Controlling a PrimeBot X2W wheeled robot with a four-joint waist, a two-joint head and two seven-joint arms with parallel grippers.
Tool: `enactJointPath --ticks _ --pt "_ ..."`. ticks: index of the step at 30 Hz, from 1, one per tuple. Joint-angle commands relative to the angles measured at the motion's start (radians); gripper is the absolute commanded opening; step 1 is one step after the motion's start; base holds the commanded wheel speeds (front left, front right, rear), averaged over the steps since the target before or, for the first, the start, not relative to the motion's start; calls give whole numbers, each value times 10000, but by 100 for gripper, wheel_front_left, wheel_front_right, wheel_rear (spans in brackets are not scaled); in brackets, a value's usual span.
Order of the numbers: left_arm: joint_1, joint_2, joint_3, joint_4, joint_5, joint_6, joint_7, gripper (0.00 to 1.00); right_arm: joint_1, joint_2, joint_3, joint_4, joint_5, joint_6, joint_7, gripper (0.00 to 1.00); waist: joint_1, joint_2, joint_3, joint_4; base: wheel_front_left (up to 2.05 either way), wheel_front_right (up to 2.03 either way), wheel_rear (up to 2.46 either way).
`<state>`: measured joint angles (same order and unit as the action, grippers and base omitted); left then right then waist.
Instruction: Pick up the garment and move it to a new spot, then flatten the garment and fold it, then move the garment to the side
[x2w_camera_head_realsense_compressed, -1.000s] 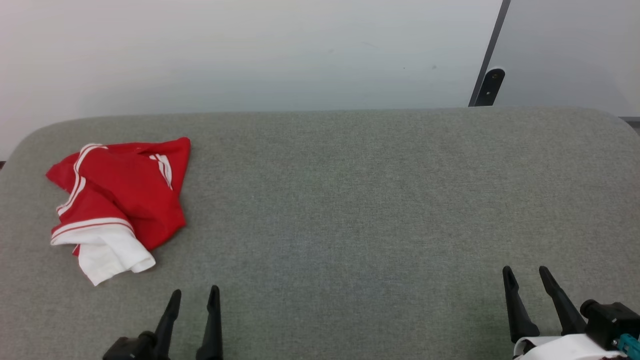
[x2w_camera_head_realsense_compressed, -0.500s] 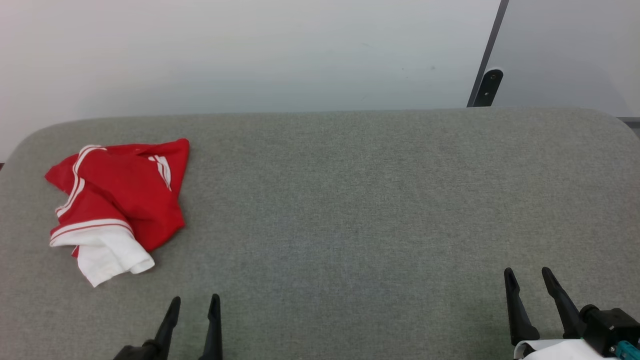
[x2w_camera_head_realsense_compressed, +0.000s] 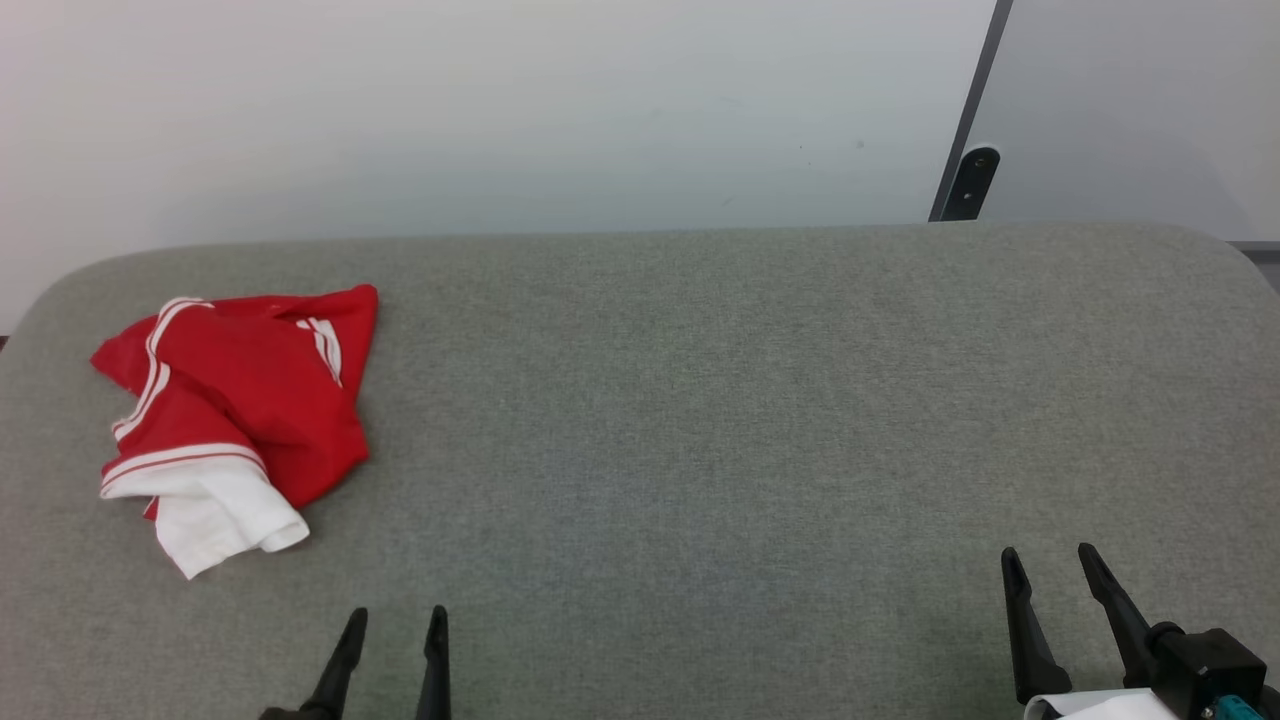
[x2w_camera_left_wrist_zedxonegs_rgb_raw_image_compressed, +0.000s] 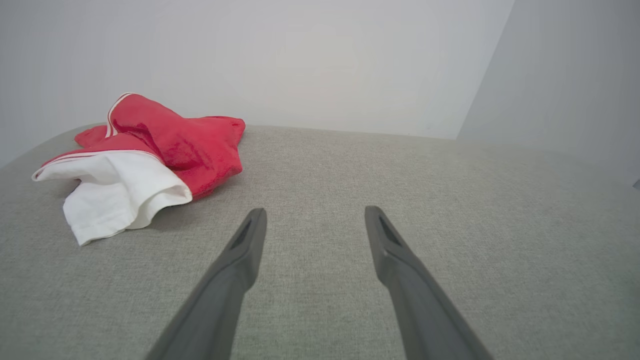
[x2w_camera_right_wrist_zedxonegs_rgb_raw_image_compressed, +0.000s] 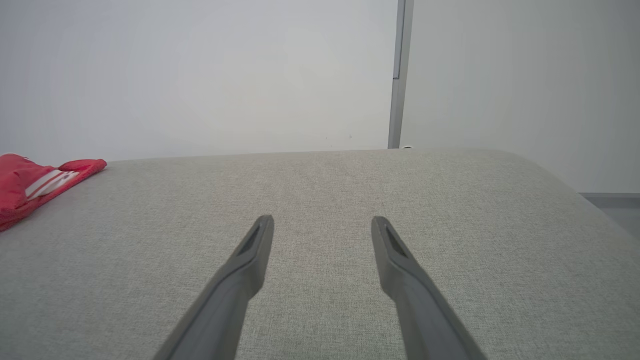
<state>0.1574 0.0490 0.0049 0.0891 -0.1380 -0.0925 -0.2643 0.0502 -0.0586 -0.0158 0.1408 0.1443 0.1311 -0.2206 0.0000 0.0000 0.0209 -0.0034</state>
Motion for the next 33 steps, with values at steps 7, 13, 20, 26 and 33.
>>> enactJointPath --ticks 7,13,20,26,33 --pt "75 30 -14 110 -155 62 -3 100 130 40 -17 16 73 -7 -68 100 0 0 -52 135 0 0 0" --pt "127 29 23 173 -373 158 -3 100 -4 50 364 87 138 -7 -48 100 0 0 -111 604 0 0 0" --pt "17 26 119 143 -576 335 -3 100 -288 31 1009 168 128 -7 -29 100 0 0 -31 1898 0 0 0" --pt "8 23 -71 166 -789 588 -3 100 -661 -226 1377 193 149 -7 47 100 0 0 102 3206 0 0 0" --pt "232 21 -281 177 -999 830 -3 100 -778 -412 1724 323 250 -7 130 100 0 0 -8 4786 0 0 0"
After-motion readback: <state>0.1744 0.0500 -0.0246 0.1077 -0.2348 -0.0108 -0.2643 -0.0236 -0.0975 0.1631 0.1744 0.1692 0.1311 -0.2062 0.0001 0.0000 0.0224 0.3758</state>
